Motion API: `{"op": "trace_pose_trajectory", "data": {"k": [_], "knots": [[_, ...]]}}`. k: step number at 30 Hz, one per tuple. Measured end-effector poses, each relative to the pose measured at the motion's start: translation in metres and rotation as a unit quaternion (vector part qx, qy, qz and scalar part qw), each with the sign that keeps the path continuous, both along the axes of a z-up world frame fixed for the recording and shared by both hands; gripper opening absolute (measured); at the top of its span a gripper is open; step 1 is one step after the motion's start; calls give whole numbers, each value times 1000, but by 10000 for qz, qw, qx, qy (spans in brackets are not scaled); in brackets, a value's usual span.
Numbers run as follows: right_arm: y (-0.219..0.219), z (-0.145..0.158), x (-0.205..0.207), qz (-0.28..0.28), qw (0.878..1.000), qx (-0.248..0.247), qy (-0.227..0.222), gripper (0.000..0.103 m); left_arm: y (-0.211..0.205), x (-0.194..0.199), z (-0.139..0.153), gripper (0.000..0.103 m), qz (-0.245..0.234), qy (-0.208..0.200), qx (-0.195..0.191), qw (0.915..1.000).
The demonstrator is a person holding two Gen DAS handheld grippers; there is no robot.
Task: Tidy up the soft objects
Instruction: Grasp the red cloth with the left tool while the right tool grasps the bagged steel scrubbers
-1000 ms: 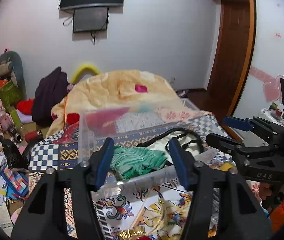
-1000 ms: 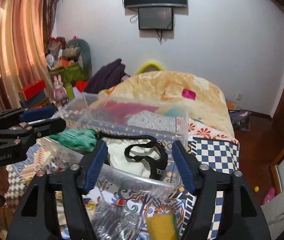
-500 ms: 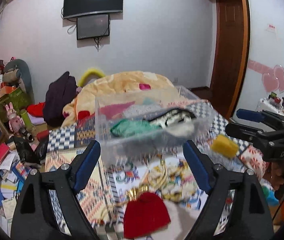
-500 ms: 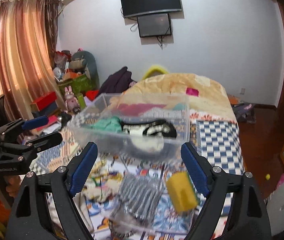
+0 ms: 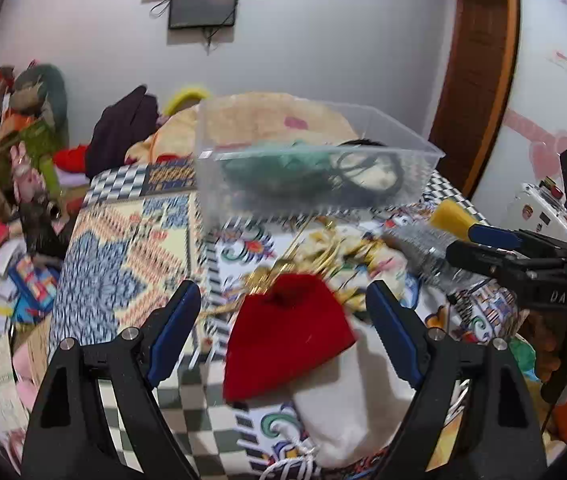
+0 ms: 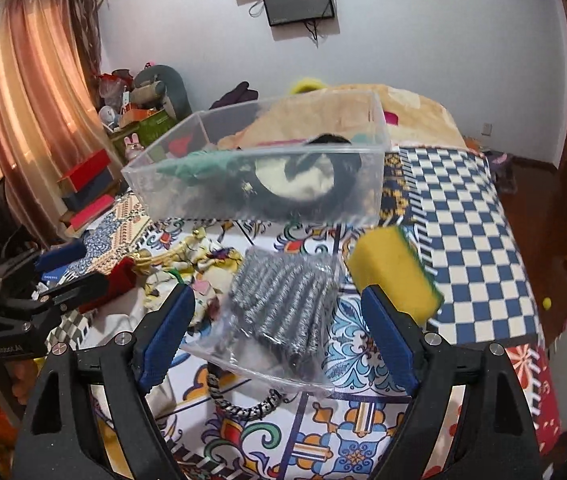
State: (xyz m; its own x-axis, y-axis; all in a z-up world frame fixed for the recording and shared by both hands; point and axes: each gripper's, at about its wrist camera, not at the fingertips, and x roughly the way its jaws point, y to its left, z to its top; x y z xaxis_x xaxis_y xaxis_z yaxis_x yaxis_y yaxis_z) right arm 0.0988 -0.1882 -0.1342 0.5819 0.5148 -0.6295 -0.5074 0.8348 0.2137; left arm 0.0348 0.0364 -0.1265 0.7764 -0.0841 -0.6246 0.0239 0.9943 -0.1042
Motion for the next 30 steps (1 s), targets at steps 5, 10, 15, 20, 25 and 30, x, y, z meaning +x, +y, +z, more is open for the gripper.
{"op": "trace_pose_trajectory", "data": {"k": [5, 10, 15, 20, 25, 30], "knots": [[1, -7, 2, 71, 9998, 92, 182, 75, 0, -11, -11, 77, -30, 18, 40, 10000], [9, -11, -1, 226, 9995, 26, 197, 57, -3, -6, -18, 47, -124, 161, 11, 9998], [6, -10, 1, 246, 9995, 79, 172, 42, 0, -6, -19, 19, -98, 120, -32, 9999], [3, -6, 0, 212, 9996, 133, 105, 32, 5, -9, -14, 8, 24, -3, -31, 10000], [0, 4, -3, 183, 9996, 207, -63, 31, 8, -12, -4, 5, 53, -178, -48, 9998], [-4, 20, -8, 173, 9990, 308, -287, 31, 6, -11, 13, 4, 40, -358, 4, 9994]]}}
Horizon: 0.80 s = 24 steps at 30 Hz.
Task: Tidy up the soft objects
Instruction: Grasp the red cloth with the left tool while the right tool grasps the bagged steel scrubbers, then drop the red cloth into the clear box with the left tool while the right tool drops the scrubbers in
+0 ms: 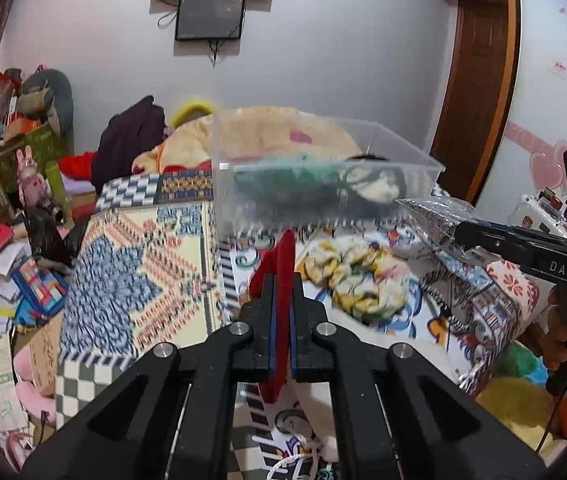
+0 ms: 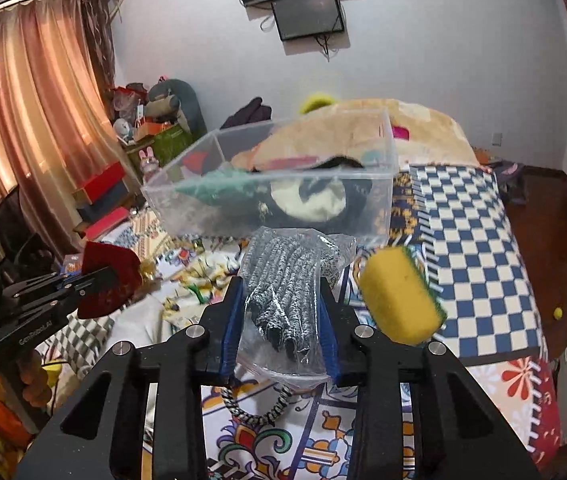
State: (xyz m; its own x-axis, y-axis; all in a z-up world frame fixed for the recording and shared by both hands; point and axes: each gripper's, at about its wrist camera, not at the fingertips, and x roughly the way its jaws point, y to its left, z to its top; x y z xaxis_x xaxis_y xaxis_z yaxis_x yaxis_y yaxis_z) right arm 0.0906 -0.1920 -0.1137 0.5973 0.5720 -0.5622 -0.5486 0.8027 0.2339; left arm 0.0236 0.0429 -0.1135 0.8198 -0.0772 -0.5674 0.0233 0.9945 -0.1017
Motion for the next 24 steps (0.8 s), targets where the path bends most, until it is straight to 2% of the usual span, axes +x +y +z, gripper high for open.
{"op": "trace_pose_trajectory", "data": {"k": [12, 24], "knots": [[6, 43, 3, -18, 9978, 52, -654, 31, 6, 14, 57, 3, 2, -698, 26, 9976], [15, 68, 33, -62, 9950, 261, -965, 31, 1, 48, 113, 3, -5, -1375, 215, 9903]]}}
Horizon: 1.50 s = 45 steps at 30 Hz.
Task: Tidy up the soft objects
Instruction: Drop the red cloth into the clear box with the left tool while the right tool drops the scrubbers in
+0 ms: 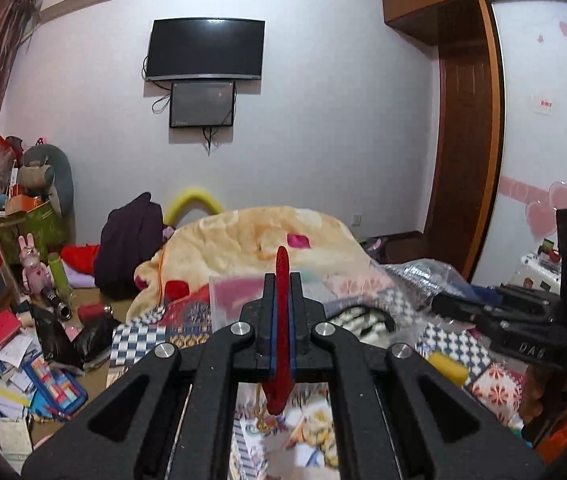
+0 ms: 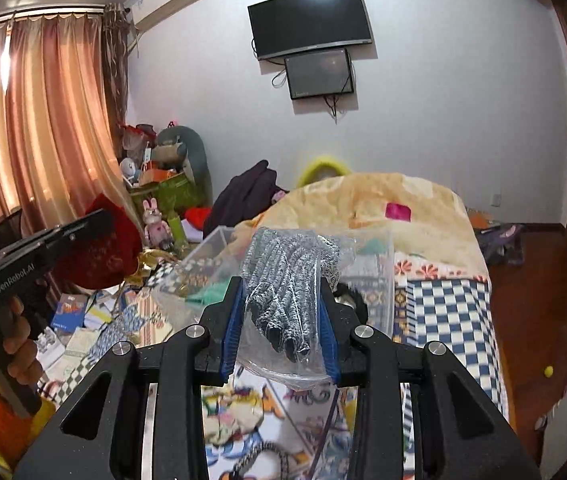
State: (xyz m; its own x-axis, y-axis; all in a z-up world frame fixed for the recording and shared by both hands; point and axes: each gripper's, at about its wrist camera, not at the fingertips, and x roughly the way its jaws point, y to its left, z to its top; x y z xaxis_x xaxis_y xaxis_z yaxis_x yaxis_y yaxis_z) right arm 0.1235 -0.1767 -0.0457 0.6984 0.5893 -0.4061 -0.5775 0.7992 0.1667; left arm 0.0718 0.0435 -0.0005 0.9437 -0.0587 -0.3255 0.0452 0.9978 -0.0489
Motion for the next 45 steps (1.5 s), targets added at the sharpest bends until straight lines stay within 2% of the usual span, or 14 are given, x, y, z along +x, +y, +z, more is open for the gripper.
{"op": "trace_pose_trajectory", "data": {"k": [5, 10, 14, 20, 25, 34, 36, 40, 43, 45], "knots": [[9, 9, 12, 80, 9999, 42, -59, 31, 2, 24, 5, 3, 92, -54, 16, 9999], [27, 11, 25, 180, 9996, -213, -69, 31, 2, 56, -4, 3, 135, 135, 36, 9998], [42, 2, 36, 200, 9986, -491, -21, 31, 2, 74, -25, 3, 188, 421, 68, 9989], [60, -22, 57, 337, 9958, -777, 338, 31, 1, 87, -59, 3, 202, 892, 157, 9957], [73, -39, 67, 389, 9910, -1170, 526, 31, 1, 93, -74, 3, 190, 1099, 215, 9935], [84, -50, 75, 393, 9863, -1455, 666, 32, -7, 102, -93, 3, -4, 1516, 175, 9883], [85, -50, 74, 379, 9854, -1517, 667, 35, -7, 100, -93, 4, -33, 1530, 121, 9881], [75, -45, 70, 301, 9875, -1423, 613, 49, -1, 98, -91, 6, -171, 1657, -154, 9859], [66, -38, 62, 177, 9886, -1422, 459, 50, -1, 94, -88, 8, -187, 1655, -184, 9859], [62, -34, 57, 172, 9894, -1392, 379, 52, -3, 89, -86, 15, -244, 1649, -249, 9857]]}}
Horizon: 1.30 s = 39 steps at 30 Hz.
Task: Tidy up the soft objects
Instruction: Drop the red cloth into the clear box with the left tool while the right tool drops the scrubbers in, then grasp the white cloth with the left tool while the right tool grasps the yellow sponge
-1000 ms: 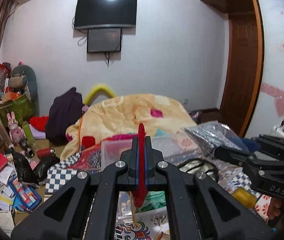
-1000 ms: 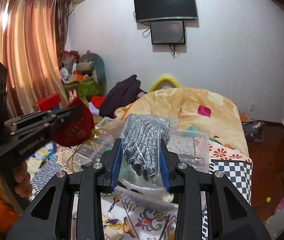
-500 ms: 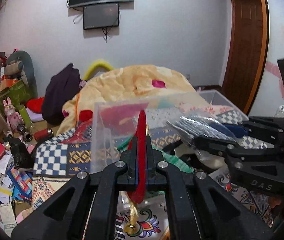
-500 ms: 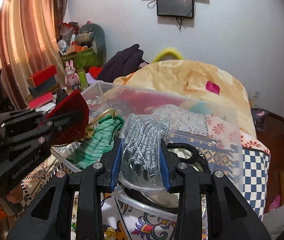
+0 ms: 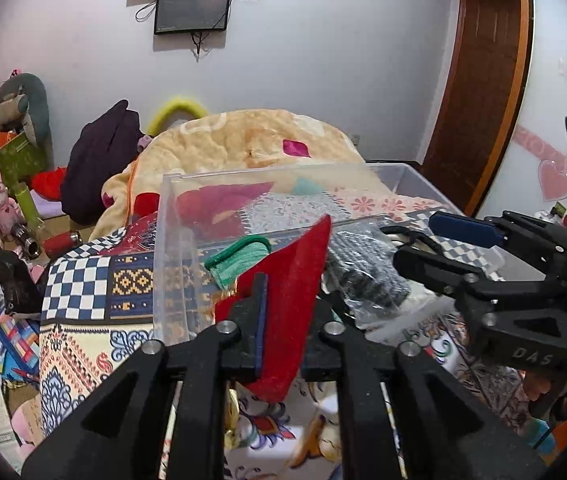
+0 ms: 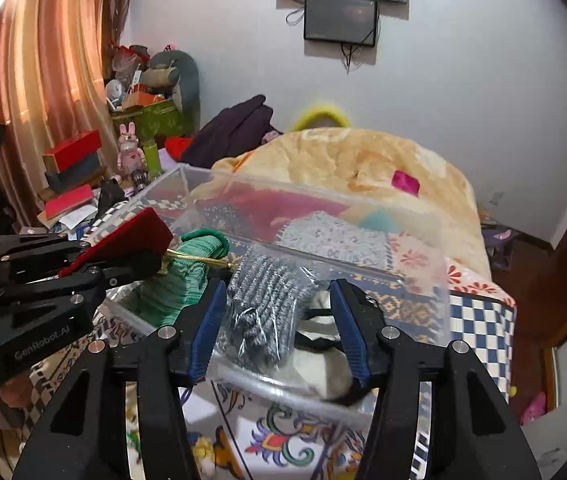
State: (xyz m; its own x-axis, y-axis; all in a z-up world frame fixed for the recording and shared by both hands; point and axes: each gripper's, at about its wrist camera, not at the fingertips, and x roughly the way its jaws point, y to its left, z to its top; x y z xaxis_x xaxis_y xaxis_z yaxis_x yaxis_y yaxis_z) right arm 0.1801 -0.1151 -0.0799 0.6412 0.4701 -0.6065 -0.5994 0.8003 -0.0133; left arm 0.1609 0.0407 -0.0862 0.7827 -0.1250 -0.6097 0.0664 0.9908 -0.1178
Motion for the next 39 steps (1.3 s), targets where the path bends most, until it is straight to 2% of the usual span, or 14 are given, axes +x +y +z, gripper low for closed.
{"op": "trace_pose_trajectory", "data": {"k": [1, 6, 8, 10, 14, 20, 27, 32, 38, 39], "knots": [[-3, 3, -4, -7, 10000, 17, -58, 56, -2, -4, 2, 17, -32, -24, -6, 10000], [-20, 17, -28, -11, 9993, 108, -364, 63, -14, -29, 18, 47, -125, -380, 255, 9989], [-26, 20, -34, -37, 9989, 172, -427, 69, -18, -37, 24, 53, -169, -485, 288, 9983], [-35, 22, -41, -87, 9985, 261, -480, 74, -22, -48, 31, 55, -212, -584, 307, 9976], [-53, 22, -52, -200, 9978, 473, -412, 77, -22, -66, 36, 76, -148, -695, 298, 9970], [-79, 9, -60, -509, 9961, 716, -108, 78, -22, -95, 27, 89, -143, -590, 179, 9980], [-94, -19, -68, -786, 9956, 475, 163, 78, -29, -113, -5, 90, -195, -134, 162, 9996], [-105, -40, -68, -984, 9932, 412, 462, 78, -24, -125, -29, 90, -161, 210, -126, 9996], [-110, -54, -64, -1105, 9909, 422, 649, 78, -22, -134, -54, 90, -96, 552, -34, 9984], [-109, -54, -64, -1101, 9910, 411, 643, 74, -21, -135, -57, 90, -92, 590, -57, 9982]]}}
